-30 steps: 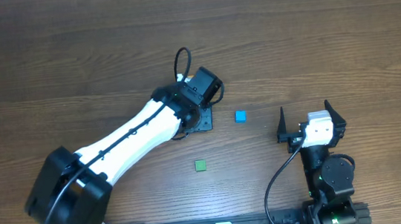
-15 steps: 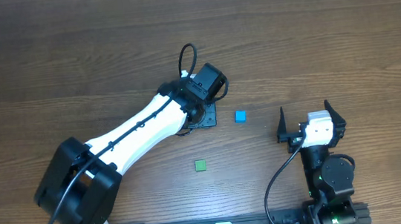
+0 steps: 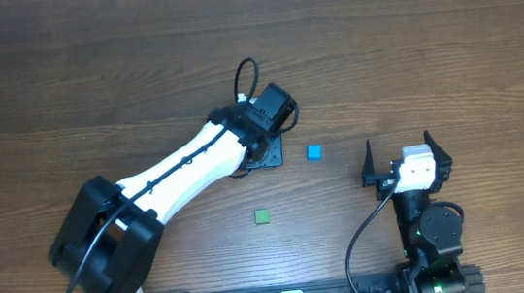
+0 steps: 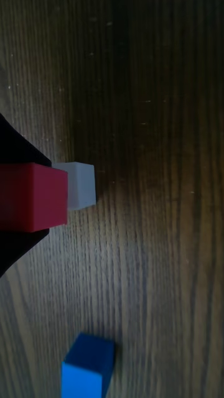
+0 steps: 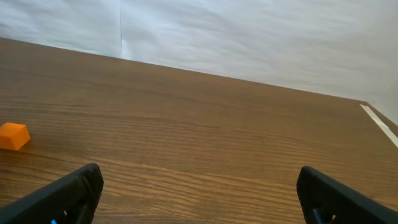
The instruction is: Stack Cubes
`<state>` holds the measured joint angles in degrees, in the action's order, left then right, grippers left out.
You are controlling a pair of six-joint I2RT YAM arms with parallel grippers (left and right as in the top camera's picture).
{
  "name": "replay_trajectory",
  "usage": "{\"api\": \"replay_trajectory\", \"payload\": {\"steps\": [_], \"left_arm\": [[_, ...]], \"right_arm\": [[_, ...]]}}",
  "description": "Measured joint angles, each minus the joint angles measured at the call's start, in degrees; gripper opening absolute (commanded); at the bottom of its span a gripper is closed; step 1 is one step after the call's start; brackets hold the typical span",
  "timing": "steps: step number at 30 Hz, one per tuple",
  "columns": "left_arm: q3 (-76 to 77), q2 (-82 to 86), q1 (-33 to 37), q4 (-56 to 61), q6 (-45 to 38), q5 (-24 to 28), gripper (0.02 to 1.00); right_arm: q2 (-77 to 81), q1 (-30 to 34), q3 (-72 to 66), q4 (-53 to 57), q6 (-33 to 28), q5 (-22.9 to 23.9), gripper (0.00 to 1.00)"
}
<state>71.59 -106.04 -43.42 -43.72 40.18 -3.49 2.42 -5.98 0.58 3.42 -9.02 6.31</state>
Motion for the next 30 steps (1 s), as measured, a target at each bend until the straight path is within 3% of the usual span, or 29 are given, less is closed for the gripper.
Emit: {"api": "replay_trajectory", "payload": {"steps": [23, 27, 30], "left_arm": [[0.0, -1.2, 0.6, -0.3, 0.4, 0.0, 0.091], [0.0, -1.2, 0.6, -0.3, 0.5, 0.0, 0.130], [0.0, -1.2, 0.6, -0.3, 0.6, 0.0, 0.235]], "right_arm": [[0.0, 0.0, 0.0, 0.0, 0.0, 0.0, 0.993], [0.0, 0.0, 0.0, 0.0, 0.0, 0.0, 0.991], [0.0, 0.0, 0.0, 0.0, 0.0, 0.0, 0.991]]}}
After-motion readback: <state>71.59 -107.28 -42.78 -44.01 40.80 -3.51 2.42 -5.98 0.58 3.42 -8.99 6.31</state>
